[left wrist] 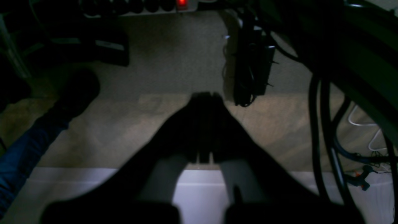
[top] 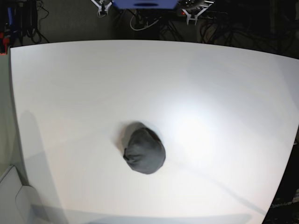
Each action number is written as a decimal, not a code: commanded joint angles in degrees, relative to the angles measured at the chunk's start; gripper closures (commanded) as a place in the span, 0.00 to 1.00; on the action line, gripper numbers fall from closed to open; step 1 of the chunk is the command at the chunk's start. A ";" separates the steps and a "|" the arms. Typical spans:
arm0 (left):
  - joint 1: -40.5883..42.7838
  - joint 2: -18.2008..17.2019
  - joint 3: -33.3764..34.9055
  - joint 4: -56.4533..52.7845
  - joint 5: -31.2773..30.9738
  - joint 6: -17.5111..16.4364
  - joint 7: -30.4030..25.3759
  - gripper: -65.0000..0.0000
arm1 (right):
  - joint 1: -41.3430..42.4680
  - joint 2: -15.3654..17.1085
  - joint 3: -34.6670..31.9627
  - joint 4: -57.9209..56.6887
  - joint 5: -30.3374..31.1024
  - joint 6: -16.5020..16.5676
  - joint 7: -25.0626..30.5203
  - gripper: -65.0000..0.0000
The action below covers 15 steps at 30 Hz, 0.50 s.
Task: Layout the t-shirt on the table in an organized manner, then fold the t-shirt properly
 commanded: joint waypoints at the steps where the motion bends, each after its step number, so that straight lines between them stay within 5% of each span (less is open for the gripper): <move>1: 0.28 -0.10 0.19 -0.01 -0.01 0.08 0.10 1.00 | -0.33 0.25 0.03 0.11 0.25 0.34 -0.21 1.00; 6: 2.65 -0.27 0.01 0.78 -0.10 0.08 -0.34 1.00 | -2.79 1.04 -0.06 2.57 0.25 0.52 0.14 1.00; 15: 15.40 -2.47 -0.08 20.83 -0.19 0.08 0.28 1.00 | -14.30 3.24 -0.06 18.83 0.25 0.52 -0.12 1.00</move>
